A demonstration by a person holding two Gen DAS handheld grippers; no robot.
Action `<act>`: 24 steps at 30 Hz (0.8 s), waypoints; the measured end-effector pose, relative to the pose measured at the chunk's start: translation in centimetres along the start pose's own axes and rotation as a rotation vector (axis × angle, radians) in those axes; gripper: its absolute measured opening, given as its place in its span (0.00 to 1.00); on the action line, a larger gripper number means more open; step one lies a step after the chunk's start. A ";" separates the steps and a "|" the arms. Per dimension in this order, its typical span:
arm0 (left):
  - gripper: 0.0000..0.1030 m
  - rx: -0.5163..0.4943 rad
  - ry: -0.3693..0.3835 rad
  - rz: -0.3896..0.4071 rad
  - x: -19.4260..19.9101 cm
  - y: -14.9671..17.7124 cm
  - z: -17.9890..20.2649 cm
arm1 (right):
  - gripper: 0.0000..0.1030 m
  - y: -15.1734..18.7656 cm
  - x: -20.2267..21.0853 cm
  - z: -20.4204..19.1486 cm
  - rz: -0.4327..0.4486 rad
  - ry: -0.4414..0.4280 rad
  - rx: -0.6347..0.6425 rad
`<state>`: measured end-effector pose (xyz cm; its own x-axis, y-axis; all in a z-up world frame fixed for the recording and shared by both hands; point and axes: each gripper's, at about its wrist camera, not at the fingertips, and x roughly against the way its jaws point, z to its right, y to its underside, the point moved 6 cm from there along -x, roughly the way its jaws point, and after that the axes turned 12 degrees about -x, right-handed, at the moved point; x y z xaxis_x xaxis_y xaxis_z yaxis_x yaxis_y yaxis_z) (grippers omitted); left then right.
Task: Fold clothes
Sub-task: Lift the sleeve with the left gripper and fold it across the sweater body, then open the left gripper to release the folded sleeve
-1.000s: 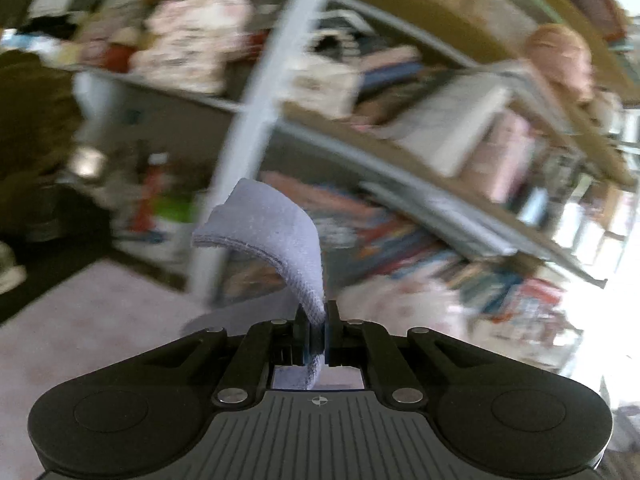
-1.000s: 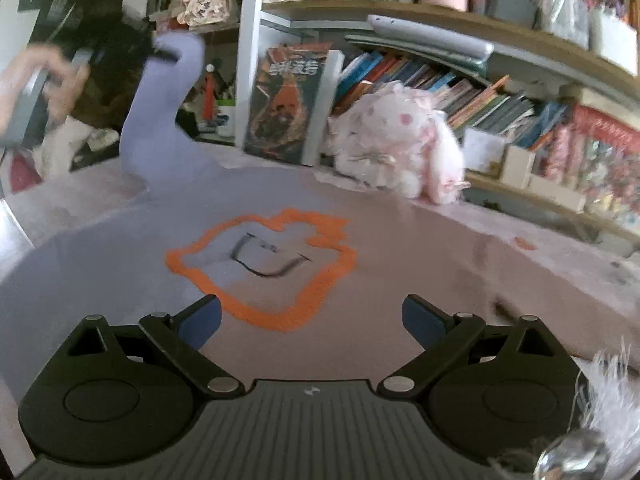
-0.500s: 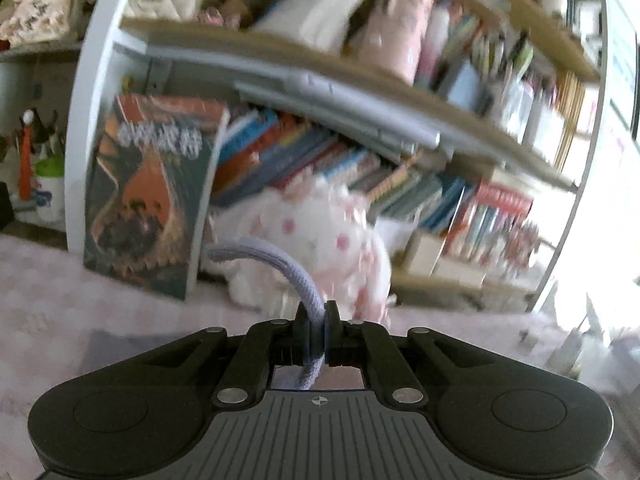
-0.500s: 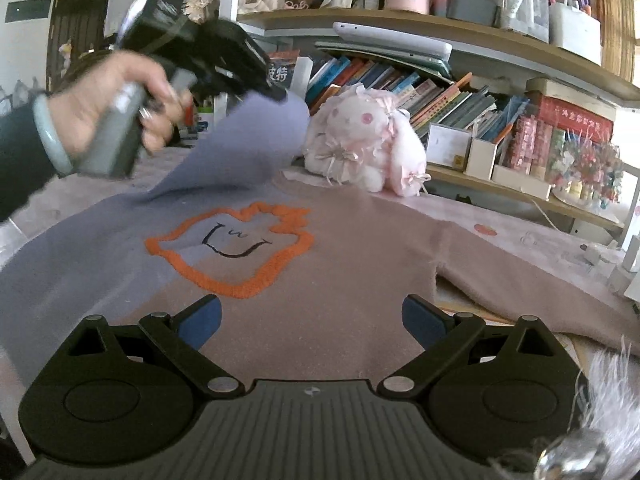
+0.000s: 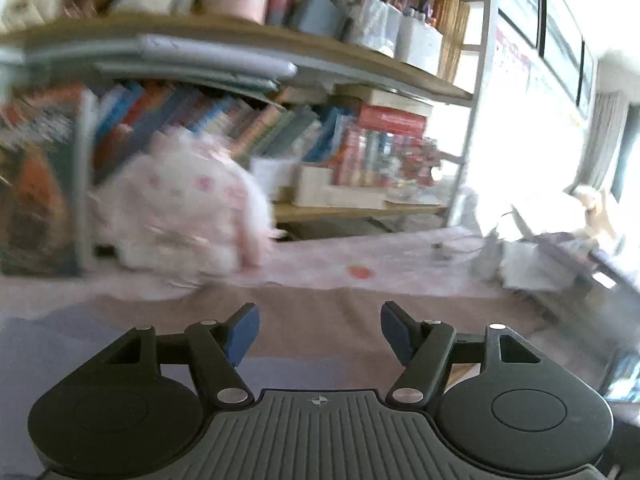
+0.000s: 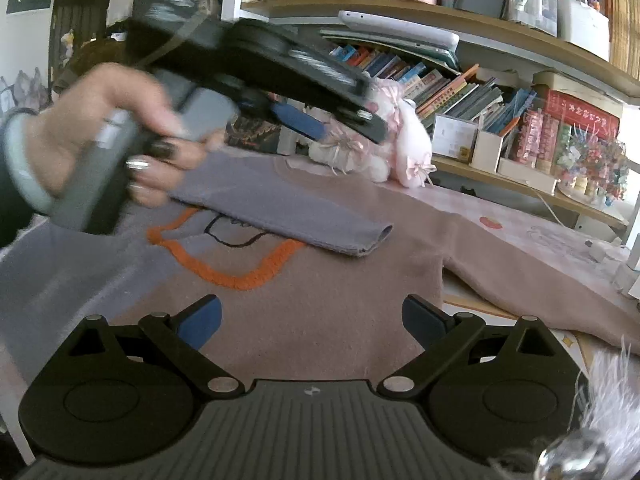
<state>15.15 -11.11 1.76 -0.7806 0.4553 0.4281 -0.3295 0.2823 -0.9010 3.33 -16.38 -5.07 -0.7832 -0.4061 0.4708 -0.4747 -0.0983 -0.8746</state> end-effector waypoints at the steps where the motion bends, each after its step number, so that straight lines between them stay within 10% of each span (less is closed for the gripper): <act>1: 0.67 -0.023 -0.042 -0.010 1.0 0.5 -1.1 | 0.95 0.0 0.0 0.0 0.000 0.001 -0.001; 8: 0.67 -0.231 -0.384 -0.193 8.1 7.3 -8.6 | 0.93 0.0 0.4 1.3 0.007 0.015 -0.054; 13: 0.67 -0.138 -0.383 -0.228 10.0 10.1 -11.0 | 0.89 0.6 0.9 3.0 -0.012 0.080 -0.084; 18: 0.61 -0.043 -0.382 -0.255 11.4 12.7 -13.0 | 0.55 1.1 1.3 4.5 -0.038 0.115 -0.152; 24: 0.17 0.099 -0.314 -0.237 11.4 14.6 -14.6 | 0.29 1.9 1.2 5.3 -0.070 0.132 -0.217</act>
<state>9.24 10.55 -5.46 -0.7962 0.1035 0.5960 -0.5570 0.2590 -0.7891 3.62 -21.88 -6.77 -0.7843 -0.2815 0.5528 -0.5936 0.0812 -0.8007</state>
